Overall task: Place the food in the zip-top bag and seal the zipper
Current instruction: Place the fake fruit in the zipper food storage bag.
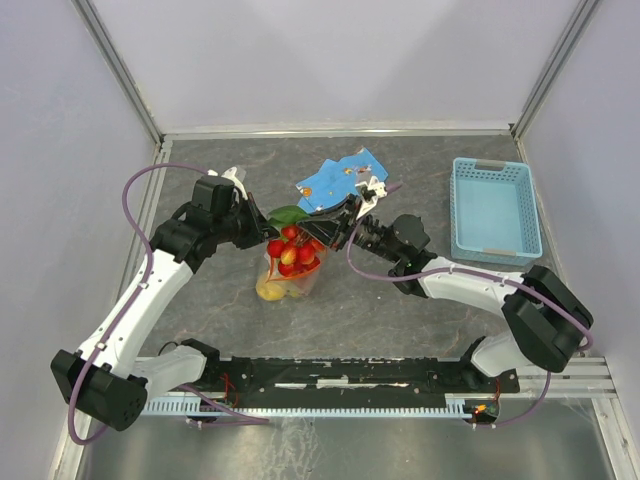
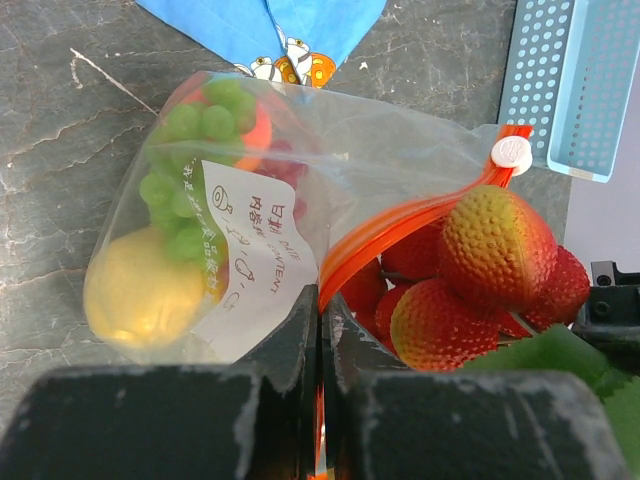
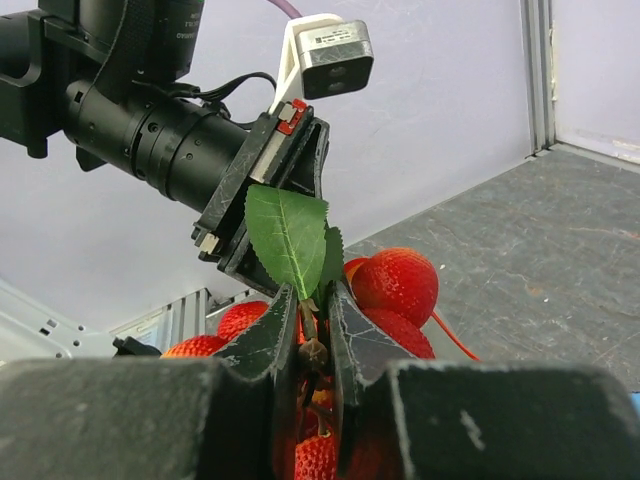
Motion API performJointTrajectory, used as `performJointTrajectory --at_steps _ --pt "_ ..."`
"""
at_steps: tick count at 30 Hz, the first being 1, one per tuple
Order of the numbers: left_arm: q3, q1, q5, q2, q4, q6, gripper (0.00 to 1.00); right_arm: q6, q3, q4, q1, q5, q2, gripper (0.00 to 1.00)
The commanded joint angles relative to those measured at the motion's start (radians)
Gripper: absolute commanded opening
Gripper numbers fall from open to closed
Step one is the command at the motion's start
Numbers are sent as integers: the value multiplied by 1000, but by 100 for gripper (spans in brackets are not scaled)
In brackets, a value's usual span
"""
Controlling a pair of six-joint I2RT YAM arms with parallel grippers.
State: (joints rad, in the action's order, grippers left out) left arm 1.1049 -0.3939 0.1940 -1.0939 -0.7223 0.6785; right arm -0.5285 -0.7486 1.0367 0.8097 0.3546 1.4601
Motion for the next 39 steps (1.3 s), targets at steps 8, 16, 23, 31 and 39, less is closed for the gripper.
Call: performJointTrajectory --at_steps 8,16,23,31,39 --pt "18 6 -8 8 29 26 3 16 -17 -15 4 141 -61 2" --pt "25 6 -13 -9 23 19 3 -14 -36 -43 4 222 -27 2" --pt "29 6 -41 9 2 -6 3 100 -83 -373 3 46 -64 2" --pt "5 7 -9 15 27 -15 3 39 -271 -713 3 84 -4 2" --pt "-29 5 10 48 64 -38 3 -44 -549 -1180 5 21 128 2"
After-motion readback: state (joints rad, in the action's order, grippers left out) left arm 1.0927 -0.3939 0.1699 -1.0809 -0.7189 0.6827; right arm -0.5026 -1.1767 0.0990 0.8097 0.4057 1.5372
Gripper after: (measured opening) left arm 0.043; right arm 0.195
